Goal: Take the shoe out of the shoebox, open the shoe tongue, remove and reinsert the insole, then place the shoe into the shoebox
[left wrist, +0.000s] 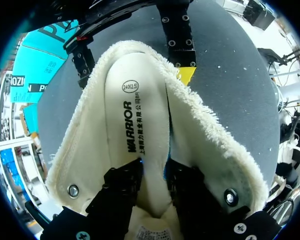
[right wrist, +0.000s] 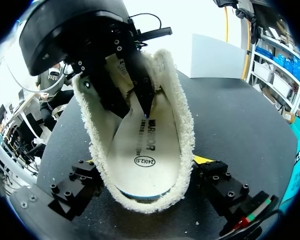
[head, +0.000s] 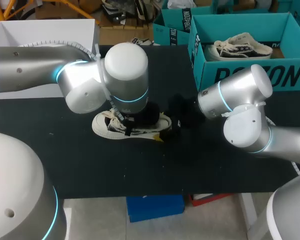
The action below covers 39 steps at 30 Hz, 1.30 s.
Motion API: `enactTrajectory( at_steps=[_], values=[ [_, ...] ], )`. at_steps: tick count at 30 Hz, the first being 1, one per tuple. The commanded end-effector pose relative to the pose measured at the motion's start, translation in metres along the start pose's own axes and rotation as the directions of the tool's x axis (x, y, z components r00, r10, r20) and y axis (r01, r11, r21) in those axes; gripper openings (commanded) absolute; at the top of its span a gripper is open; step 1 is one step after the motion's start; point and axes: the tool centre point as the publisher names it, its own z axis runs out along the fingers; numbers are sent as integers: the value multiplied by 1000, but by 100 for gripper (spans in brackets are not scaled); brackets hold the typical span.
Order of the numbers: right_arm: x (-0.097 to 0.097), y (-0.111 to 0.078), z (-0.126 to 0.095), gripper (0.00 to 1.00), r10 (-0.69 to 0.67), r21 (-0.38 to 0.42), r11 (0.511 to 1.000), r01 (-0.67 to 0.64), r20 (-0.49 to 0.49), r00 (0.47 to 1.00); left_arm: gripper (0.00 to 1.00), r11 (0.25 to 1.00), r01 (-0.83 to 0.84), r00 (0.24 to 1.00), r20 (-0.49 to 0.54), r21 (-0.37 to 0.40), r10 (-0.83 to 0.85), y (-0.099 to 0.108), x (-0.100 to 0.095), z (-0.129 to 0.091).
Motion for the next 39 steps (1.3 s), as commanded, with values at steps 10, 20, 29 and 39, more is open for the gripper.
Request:
enactTrajectory(
  at_steps=[10, 20, 29, 39],
  values=[
    [0, -2, -1, 0, 2, 2, 1000, -2, 2, 1000, 31, 1000, -17, 987, 161, -15, 19, -1, -34, 84],
    [0, -2, -1, 0, 2, 2, 1000, -2, 2, 1000, 0, 999, -32, 996, 85, 38, 29, -7, -34, 81],
    [0, -2, -1, 0, 2, 2, 1000, -2, 2, 1000, 0, 988, -45, 996, -74, 145, 56, -6, -18, 58],
    [0, -2, -1, 0, 2, 2, 1000, -2, 2, 1000, 0, 971, -47, 979, -182, 233, 91, -16, -6, 19]
  ],
)
